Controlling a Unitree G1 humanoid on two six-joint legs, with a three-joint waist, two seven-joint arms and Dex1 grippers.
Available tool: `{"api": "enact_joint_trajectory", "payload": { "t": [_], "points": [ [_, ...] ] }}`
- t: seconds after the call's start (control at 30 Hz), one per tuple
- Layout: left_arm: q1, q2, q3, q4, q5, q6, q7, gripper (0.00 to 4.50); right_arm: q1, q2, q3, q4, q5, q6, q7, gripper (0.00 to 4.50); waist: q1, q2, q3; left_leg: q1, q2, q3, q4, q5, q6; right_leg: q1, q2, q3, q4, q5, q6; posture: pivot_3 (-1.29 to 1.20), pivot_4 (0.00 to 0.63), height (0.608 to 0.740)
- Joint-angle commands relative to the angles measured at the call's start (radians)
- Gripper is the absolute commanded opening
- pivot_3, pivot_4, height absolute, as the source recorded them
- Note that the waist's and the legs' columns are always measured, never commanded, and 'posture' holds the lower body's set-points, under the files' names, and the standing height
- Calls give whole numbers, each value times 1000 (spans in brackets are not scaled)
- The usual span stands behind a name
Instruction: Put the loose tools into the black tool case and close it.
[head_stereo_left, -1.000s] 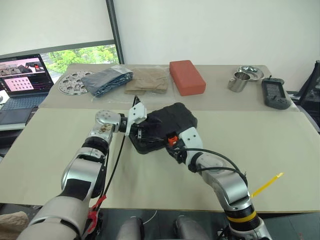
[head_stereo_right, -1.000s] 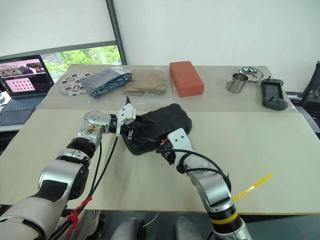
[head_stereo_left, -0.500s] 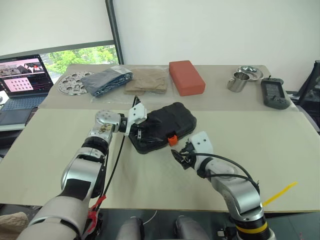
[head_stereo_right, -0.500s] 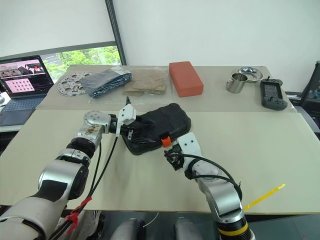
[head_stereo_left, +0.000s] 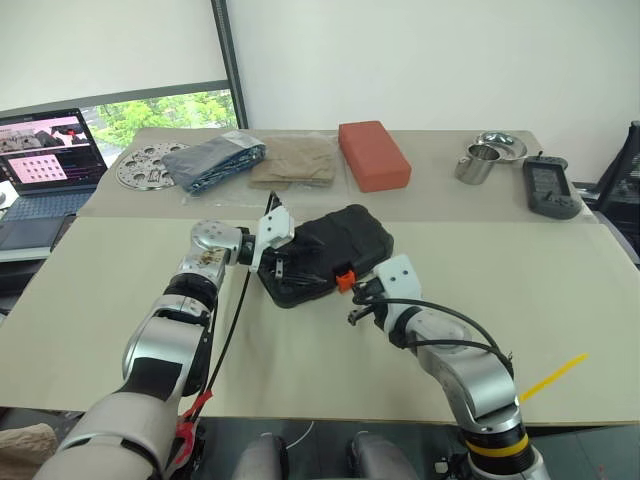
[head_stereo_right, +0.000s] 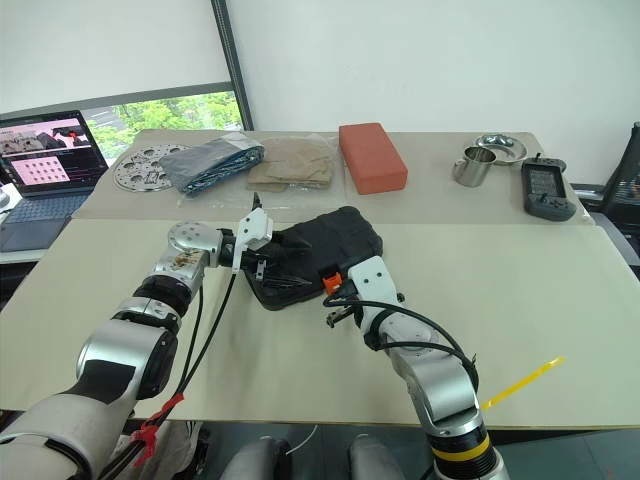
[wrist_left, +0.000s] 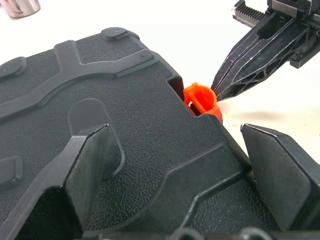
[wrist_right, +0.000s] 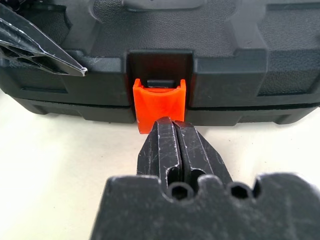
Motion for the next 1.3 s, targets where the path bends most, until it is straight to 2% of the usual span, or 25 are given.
{"api": "enact_joint_trajectory", "payload": {
  "t": [0.03,0.6,1.0,1.3],
  "points": [
    [19,11,-11,23,27,2,0,4500,-22,12,6,-16,0,-20,-4,27,0,0,0,0,0,0,0,0,0,0,0,0,0,0,0,0,150,740],
    [17,12,-13,21,30,3,-5,4500,-97,31,24,67,-28,-73,-2,27,-17,0,0,0,0,-1,0,0,0,0,1,0,0,0,0,0,150,740],
    [18,13,-11,20,31,2,-1,4500,-93,31,49,87,-22,-65,23,27,-23,0,0,1,0,-2,0,0,0,0,1,0,1,0,0,0,150,740],
    [17,19,-10,16,30,3,-3,4500,-120,53,54,174,-29,-108,30,27,-25,0,0,2,1,-3,-1,0,0,0,2,1,1,0,0,0,150,740]
  ]
}}
